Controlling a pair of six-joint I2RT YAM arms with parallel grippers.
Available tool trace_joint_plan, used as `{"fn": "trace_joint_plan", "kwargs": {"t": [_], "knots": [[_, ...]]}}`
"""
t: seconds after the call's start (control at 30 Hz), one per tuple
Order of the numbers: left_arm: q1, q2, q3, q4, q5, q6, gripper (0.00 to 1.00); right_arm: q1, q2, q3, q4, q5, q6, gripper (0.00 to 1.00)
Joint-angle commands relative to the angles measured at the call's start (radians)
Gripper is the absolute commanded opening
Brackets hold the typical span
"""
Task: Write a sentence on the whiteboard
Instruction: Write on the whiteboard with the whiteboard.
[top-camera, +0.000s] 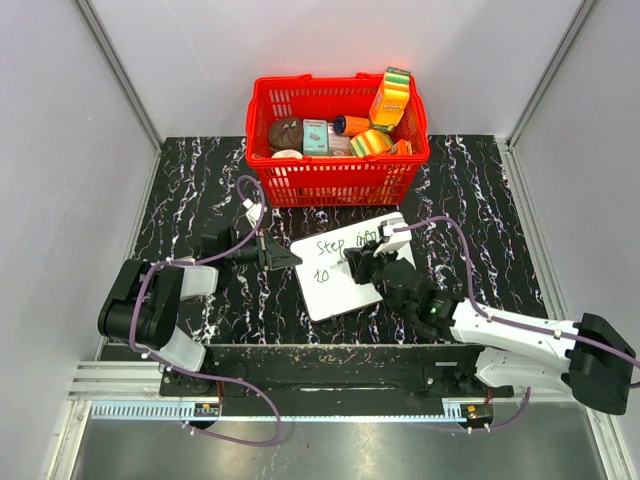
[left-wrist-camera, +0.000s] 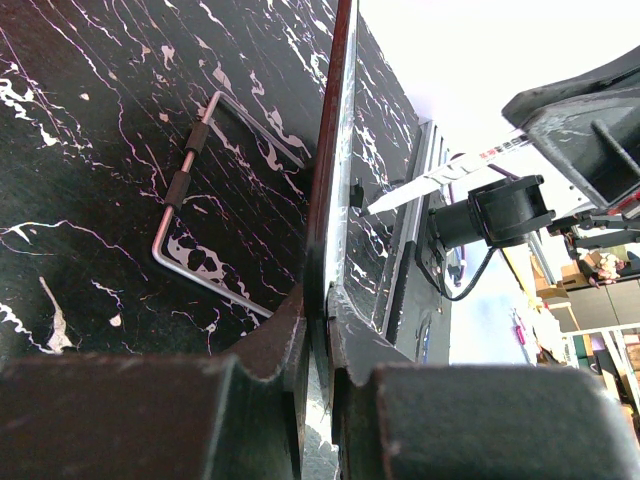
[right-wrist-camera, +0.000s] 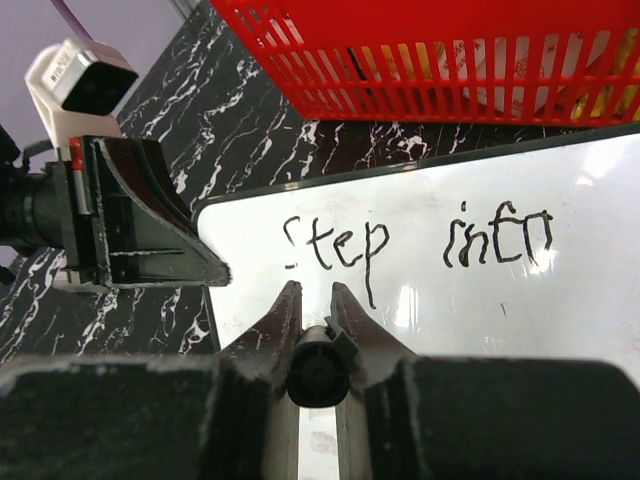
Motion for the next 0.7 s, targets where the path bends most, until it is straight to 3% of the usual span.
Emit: {"fn": "trace_joint_plan", "kwargs": {"t": [0.0,0.67], "knots": [[-0.017,0.016,0.016,-0.005,-0.017,0.087,0.00,0.004,0.025,0.020,0.042,0.029,-0.010,0.00],[-0.018,0.019,0.018,-0.009,-0.019,0.088,0.00,0.004,0.041,-0.015,0.010,0.006,0.025,0.00]]}}
